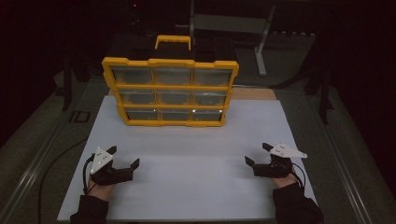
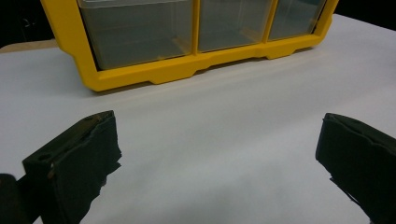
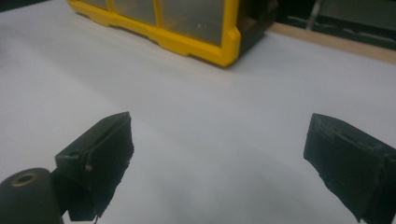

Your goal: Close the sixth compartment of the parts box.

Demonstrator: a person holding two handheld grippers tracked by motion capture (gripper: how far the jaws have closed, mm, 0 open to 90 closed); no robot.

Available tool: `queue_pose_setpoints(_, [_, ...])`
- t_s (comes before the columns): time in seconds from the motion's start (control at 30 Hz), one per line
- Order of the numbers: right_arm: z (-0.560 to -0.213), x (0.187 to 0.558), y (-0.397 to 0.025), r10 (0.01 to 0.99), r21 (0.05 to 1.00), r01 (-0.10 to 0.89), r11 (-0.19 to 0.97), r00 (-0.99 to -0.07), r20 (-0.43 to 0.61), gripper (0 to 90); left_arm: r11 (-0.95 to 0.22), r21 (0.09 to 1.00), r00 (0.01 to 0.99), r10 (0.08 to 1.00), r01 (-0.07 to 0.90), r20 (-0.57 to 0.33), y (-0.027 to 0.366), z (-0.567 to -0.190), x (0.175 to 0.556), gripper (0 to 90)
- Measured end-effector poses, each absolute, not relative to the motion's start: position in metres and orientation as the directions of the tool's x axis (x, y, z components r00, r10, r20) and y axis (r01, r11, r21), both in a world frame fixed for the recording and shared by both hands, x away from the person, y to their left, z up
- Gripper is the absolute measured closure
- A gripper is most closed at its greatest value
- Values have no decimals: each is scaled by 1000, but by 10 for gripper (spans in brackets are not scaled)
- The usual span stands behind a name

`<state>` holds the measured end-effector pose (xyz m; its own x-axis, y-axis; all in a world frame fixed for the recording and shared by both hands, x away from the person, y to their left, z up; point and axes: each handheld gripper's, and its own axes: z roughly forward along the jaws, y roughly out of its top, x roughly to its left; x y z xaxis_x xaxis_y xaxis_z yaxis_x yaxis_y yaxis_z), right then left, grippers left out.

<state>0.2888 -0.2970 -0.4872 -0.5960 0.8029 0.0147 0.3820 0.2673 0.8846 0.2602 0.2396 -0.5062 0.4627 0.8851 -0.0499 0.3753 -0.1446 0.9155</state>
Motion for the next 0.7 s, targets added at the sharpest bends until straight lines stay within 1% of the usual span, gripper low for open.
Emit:
queue_pose_setpoints(0.1, [-492,285,-299,811,878,391,277,-585,4,82,-142,916,462,885,374,-51,240,-506,260,1])
queue_pose_setpoints(0.33, [-499,279,-306,825,874,410,259,-565,20,82,-142,917,462,885,373,-51,240,-506,260,1])
queue_pose_setpoints(0.5, [-503,278,-307,843,864,417,281,-538,-15,82,-144,917,464,885,373,-50,240,-506,260,1])
queue_pose_setpoints(0.63, [-504,278,-305,843,859,414,301,-536,-37,82,-145,916,464,885,373,-49,240,-506,260,1])
queue_pose_setpoints(0.7, [-504,278,-304,847,859,419,294,-531,-31,82,-144,917,464,885,373,-50,240,-506,260,1])
